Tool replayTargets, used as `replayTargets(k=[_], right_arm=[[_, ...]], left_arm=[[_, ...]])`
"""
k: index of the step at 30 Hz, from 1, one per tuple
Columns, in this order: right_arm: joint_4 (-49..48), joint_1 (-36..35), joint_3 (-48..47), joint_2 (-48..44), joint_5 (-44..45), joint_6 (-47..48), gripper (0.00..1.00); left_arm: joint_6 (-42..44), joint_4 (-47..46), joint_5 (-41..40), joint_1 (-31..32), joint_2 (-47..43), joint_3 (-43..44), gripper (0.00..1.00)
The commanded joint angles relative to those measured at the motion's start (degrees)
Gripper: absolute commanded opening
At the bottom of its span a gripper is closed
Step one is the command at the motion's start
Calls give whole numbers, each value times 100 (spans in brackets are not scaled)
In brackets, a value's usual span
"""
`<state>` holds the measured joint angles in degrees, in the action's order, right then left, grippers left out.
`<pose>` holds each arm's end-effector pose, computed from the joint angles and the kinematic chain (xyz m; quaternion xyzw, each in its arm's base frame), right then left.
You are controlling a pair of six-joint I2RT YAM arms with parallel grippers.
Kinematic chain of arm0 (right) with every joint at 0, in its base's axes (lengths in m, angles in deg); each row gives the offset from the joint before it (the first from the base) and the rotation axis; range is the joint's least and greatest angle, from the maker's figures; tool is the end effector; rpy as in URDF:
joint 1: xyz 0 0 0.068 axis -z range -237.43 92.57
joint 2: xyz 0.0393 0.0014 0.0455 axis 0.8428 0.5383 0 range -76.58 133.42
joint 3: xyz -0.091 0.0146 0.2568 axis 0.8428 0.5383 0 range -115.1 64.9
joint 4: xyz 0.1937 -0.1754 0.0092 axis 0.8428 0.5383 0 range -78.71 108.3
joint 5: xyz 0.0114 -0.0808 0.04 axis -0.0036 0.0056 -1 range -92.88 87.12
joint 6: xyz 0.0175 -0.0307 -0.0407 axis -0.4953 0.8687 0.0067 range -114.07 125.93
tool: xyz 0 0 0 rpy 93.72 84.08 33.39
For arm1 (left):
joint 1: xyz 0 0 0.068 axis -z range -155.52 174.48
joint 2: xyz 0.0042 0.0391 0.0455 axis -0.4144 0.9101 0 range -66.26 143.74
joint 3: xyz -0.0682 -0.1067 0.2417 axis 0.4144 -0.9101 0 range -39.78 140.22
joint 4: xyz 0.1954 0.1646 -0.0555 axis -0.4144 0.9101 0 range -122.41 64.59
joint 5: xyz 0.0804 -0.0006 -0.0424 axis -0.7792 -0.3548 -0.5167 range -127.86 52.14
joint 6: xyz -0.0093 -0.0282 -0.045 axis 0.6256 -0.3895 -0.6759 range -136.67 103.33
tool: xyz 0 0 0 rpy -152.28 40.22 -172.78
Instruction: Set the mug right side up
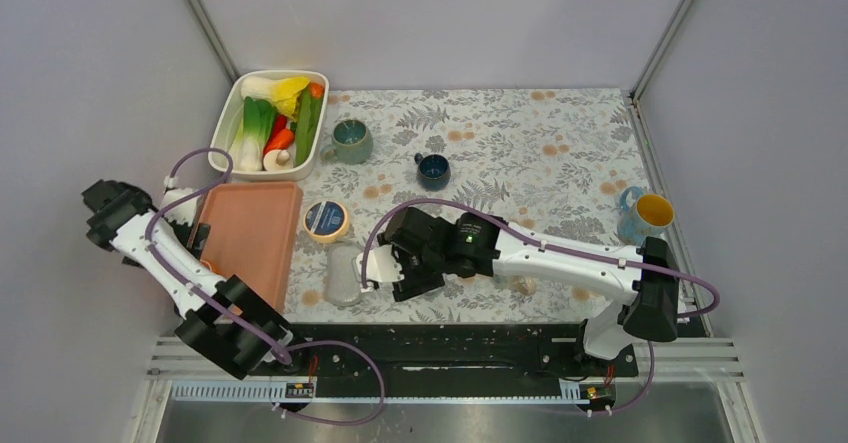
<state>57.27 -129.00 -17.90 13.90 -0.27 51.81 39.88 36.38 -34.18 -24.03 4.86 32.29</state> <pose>0.1084 0.3201 0.3161 -0.8082 0.4992 0.0482 0.3088 0.1474 0.1632 0.3260 0.0750 0.9780 0.1333 0.1418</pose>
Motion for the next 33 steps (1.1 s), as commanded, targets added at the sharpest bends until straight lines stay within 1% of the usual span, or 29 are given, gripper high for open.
replayTargets(k=[1,3,5,6,9,11,13,16,20,24,27,28,29,33], right_arm=[[-185,-41,61,-236,-153,-141,78],[-185,-43,80,-300,-192,-161,79],[-185,-42,89,-338,-239,-191,79],[-183,-41,87,-351,-243,-201,79],[-181,-41,84,-382,-243,-269,79],[-179,-44,91,-403,-239,-298,79],[-183,-48,108,-406,-240,-313,79],[-181,-50,141,-408,-244,-335,79],[-172,-51,205,-412,-220,-328,78],[-182,-50,240,-408,-173,-337,79],[-181,-50,237,-383,-191,-405,79],[-182,-50,238,-382,-195,-432,79],[-180,-50,245,-388,-193,-451,79],[-185,-51,322,-434,-204,-491,79]], left_arm=[[1470,420,284,-957,61,-169,73],[1890,256,419,-1357,209,-306,72],[1924,-126,489,-1668,466,-428,72],[1921,-168,518,-1761,617,-444,72],[1964,-296,628,-1878,876,-620,71],[1957,-824,640,-1882,830,-956,72],[1924,-1348,694,-1882,801,-1280,69],[1947,-1610,909,-1875,857,-1463,62],[1896,-1738,1213,-1853,868,-1618,51],[1554,-1911,1516,-1627,863,-1786,37],[1134,-2266,1620,-1290,780,-2139,16],[990,-2442,1671,-1217,708,-2253,6],[829,-2595,1748,-1171,635,-2340,0],[116,-2794,2051,-1021,563,-2245,0]])
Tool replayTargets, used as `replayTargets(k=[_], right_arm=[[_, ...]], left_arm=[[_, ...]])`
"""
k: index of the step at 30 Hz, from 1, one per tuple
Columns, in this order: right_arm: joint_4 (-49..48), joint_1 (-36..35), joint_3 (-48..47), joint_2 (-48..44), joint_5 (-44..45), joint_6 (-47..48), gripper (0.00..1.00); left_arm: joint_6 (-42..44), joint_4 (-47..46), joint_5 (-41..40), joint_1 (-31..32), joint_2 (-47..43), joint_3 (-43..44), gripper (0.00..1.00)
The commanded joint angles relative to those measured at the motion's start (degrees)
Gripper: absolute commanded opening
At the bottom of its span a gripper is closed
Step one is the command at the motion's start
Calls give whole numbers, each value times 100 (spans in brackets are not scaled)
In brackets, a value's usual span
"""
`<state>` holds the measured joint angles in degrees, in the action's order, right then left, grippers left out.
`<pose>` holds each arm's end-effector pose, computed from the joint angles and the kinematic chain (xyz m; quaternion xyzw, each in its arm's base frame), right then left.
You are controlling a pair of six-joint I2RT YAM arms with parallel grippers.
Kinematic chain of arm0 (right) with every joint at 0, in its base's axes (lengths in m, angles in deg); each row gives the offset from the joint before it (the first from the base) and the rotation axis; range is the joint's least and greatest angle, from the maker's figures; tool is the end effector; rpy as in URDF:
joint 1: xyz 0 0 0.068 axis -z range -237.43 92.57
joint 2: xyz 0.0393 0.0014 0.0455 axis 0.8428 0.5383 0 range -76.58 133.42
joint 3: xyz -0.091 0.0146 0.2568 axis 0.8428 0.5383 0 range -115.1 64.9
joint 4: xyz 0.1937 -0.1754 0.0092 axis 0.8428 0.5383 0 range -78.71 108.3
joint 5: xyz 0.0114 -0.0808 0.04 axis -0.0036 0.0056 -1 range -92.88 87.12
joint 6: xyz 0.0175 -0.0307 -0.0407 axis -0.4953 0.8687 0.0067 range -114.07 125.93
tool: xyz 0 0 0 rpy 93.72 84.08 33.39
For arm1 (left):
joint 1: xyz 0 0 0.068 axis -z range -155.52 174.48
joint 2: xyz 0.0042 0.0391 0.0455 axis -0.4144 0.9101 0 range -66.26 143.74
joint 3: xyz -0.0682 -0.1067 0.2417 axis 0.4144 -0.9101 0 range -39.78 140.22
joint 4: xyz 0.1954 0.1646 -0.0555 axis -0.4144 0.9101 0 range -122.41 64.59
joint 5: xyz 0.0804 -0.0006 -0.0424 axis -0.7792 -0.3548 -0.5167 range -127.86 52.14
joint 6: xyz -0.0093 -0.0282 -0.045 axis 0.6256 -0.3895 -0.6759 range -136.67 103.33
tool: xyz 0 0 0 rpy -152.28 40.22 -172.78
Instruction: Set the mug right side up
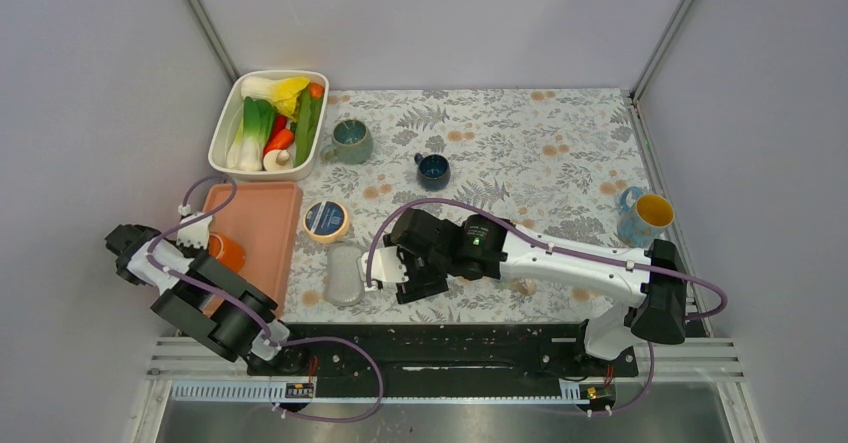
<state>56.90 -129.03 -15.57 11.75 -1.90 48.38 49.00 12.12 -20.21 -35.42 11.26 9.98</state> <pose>0.1043 0.3114 0.3154 -0.7951 0.5191 0.0710 0.3054 0.1300 0.2027 0.2075 0.0728 0.9740 0.0659 0.2043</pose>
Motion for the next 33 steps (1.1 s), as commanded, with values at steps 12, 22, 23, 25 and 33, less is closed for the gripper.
replayTargets(k=[12,22,23,25,33], right_arm=[[-142,-52,231,-267,-19,-369,79],[-147,-50,294,-304,28,-402,79],[-144,-48,301,-311,33,-412,79],[-146,-48,339,-326,43,-422,79],[-141,-48,361,-309,112,-473,79]], left_arm=[[-1845,-1213,609,1363,40,-153,25],[-2570,-1863,783,1568,510,17,58],[-2590,-1930,824,1576,508,20,56],[-2628,-2015,893,1598,530,37,54],[-2803,-2224,916,1898,608,53,51]])
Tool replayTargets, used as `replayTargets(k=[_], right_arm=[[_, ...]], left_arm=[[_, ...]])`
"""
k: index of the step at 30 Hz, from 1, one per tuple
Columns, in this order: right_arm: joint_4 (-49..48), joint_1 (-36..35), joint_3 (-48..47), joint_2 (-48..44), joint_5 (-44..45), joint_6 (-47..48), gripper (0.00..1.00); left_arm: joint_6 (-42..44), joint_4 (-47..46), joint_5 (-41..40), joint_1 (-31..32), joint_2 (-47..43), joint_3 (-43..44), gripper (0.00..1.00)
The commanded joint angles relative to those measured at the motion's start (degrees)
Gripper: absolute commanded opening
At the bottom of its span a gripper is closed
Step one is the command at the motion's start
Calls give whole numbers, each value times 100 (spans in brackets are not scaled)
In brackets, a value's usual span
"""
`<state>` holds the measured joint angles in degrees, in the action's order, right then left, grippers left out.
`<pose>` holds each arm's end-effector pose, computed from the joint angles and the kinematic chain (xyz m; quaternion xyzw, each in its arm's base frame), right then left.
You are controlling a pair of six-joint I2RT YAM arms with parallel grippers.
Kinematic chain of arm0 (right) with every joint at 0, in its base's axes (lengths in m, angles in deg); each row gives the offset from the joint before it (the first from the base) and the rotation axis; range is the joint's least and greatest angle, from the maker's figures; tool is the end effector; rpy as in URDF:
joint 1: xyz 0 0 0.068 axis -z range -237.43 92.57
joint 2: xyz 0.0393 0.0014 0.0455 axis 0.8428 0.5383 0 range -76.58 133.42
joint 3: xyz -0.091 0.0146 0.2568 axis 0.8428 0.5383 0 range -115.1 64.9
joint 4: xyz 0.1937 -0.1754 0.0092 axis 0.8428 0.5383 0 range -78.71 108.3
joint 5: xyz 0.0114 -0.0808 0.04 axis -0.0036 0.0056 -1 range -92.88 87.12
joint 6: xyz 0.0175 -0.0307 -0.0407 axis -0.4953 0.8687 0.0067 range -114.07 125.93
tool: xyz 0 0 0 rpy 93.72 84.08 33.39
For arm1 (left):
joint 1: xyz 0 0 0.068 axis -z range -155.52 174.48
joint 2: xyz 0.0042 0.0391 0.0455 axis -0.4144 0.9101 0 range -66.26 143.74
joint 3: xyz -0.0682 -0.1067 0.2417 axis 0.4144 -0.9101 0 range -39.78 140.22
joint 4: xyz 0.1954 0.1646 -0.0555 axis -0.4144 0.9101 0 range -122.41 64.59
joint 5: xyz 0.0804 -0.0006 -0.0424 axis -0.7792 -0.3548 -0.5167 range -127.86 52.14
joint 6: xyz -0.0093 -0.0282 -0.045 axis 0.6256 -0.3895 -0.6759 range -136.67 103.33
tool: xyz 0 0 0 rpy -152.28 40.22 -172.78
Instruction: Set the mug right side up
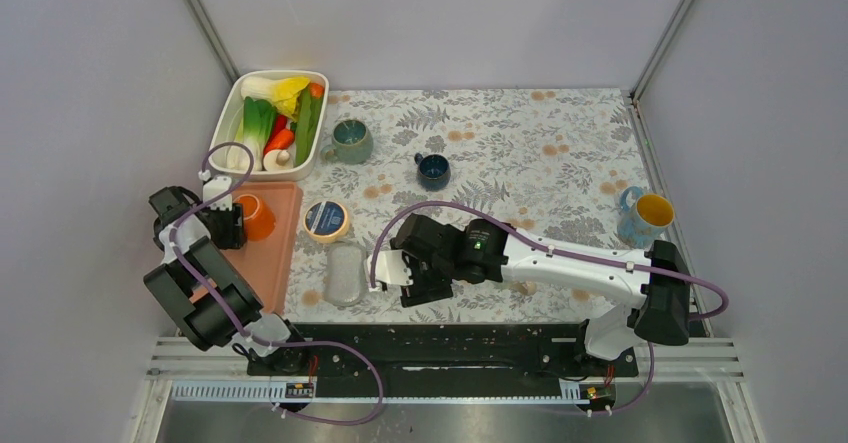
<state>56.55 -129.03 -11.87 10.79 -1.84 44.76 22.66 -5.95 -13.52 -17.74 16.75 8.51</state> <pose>0.1020 0.3046 0.3005 -0.7836 0.5475 0.0745 0.2841 0.2133 0.1738 0.1922 0.0286 0.9478 0.0042 0.3176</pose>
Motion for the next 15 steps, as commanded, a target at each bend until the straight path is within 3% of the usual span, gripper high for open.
replayTargets(k=[1,3,4,6,10,15], right_arm=[[-106,-48,-6,-212,109,-123,79],[-113,-48,-21,-216,105,-151,79],[-106,-48,-17,-219,105,-162,79],[-112,-48,-34,-215,113,-199,79],[-359,-42,-206,-158,216,-593,79],[-1569,319,-490,-77,171,-1680,80]], left_arm=[[-204,-429,217,158,112,249,48],[-265,-411,244,199,171,325,39],[-278,-387,282,211,180,341,30],[-331,-283,368,228,144,356,2],[-673,57,639,260,-97,459,0],[-1566,470,1144,568,-436,838,0]])
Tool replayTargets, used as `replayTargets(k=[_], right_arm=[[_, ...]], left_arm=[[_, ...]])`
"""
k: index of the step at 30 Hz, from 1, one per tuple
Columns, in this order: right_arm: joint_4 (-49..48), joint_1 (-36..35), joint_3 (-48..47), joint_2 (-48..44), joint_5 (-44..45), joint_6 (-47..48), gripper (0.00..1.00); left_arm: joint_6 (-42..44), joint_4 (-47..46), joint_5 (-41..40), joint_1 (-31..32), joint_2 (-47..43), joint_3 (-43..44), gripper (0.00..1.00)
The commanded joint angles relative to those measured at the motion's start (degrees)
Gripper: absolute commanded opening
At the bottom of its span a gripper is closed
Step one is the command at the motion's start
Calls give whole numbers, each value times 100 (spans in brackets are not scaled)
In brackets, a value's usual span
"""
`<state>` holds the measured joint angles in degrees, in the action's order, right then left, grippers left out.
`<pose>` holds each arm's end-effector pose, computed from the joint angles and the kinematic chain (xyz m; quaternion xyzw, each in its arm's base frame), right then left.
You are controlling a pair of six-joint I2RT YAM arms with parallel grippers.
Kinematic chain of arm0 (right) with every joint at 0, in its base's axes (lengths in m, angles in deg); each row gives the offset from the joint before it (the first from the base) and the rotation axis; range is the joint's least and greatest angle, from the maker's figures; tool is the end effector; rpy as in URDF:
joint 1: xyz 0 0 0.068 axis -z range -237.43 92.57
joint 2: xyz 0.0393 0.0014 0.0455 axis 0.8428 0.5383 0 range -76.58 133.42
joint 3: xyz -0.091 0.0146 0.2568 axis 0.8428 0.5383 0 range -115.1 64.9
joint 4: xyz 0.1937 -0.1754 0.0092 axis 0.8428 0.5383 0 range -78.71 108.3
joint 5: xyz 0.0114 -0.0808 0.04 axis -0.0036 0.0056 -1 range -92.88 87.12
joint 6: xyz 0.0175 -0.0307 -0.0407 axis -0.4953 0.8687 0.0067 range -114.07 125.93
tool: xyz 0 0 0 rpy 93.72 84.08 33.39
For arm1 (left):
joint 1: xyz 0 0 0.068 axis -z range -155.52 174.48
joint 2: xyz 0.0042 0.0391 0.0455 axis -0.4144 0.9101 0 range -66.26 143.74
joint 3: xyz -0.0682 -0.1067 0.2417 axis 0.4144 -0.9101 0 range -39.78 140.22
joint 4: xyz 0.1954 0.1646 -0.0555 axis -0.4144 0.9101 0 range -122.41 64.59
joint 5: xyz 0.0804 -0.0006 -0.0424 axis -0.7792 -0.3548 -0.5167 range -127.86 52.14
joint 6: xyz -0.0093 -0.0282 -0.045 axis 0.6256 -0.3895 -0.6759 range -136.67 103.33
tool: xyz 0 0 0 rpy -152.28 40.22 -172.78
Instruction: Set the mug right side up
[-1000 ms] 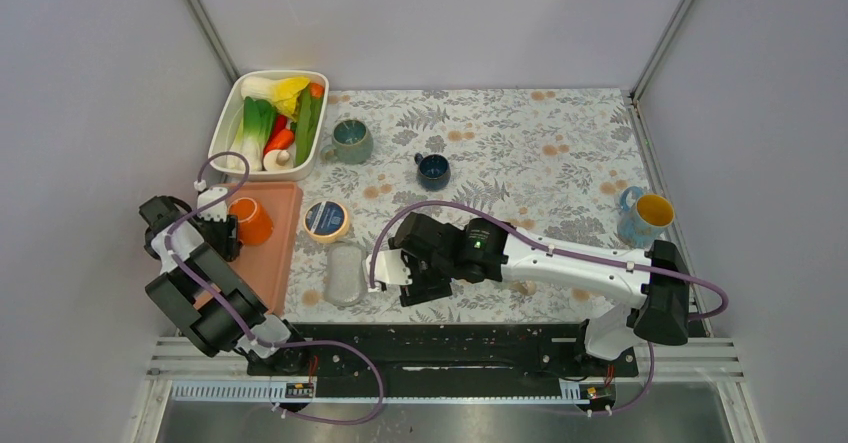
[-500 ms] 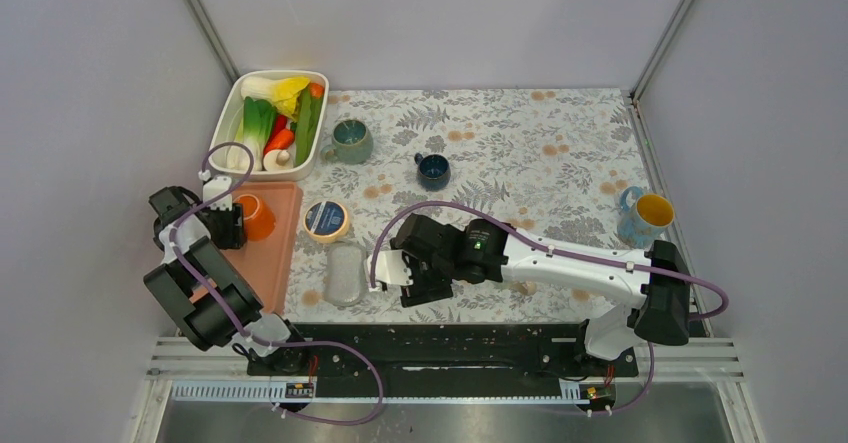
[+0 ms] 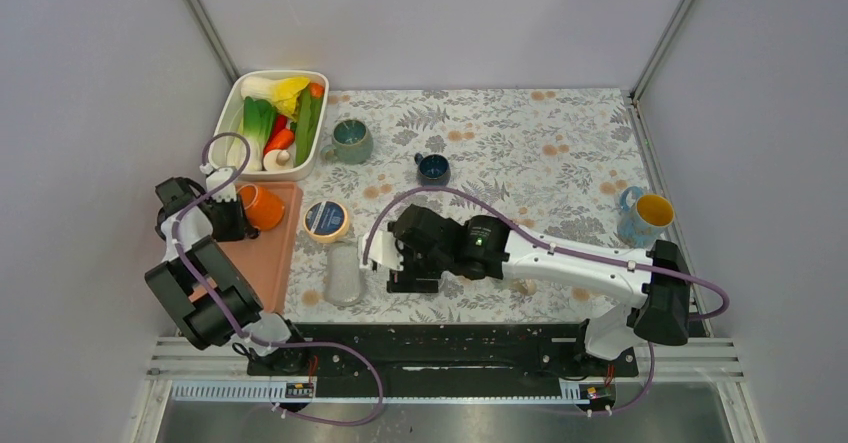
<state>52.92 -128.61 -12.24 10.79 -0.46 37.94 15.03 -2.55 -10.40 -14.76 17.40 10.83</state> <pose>0.1070 0.3093 0.3067 -0.7362 0.5924 0.0907 0.3145 0.2250 0.1626 0.1987 -0.0066 0.9460 -0.0559 0.3192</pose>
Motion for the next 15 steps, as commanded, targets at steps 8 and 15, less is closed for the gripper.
replayTargets(k=[8,15], right_arm=[[-3379,1316,-485,215,-927,-3768,88],[-6069,2359,258,677,-1899,-6829,99]], left_arm=[[-1865,363,1471,973,-1133,1233,0],[-2699,370,1887,2265,-1162,1836,0]])
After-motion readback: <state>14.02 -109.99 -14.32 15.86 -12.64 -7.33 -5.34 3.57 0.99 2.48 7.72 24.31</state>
